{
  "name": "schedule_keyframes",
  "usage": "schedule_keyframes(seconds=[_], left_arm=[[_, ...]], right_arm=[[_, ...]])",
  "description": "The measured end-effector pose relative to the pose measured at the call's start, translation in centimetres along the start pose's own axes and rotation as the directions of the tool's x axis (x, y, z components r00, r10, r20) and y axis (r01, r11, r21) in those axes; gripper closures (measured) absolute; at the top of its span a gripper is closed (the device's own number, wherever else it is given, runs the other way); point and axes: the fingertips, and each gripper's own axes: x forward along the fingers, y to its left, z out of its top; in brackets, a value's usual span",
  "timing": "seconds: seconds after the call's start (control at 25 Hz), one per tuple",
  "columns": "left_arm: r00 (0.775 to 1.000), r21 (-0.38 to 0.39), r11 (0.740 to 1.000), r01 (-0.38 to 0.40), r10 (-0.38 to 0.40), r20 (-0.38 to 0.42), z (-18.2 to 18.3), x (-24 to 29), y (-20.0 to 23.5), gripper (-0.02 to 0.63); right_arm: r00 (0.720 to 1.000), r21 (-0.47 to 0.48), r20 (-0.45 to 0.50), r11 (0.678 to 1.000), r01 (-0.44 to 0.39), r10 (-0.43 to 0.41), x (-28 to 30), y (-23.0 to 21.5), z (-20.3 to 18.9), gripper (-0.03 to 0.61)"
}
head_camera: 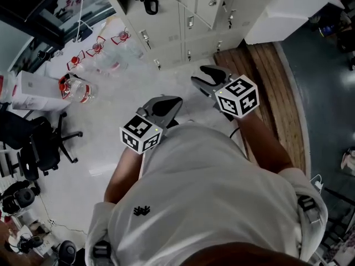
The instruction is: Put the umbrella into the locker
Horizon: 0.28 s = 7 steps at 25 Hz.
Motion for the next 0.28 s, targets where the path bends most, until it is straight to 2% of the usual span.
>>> schedule_keyframes(seconds=[0.28], left_arm=[[1.000,0.000,1.000,-0.004,0.004,-0.001,0.42,0.92,0.82,0.560]], right_arm=[[1.000,-0.020,0.012,1.000,-0.008,0.008,0.24,-0.92,1.09,0.390]])
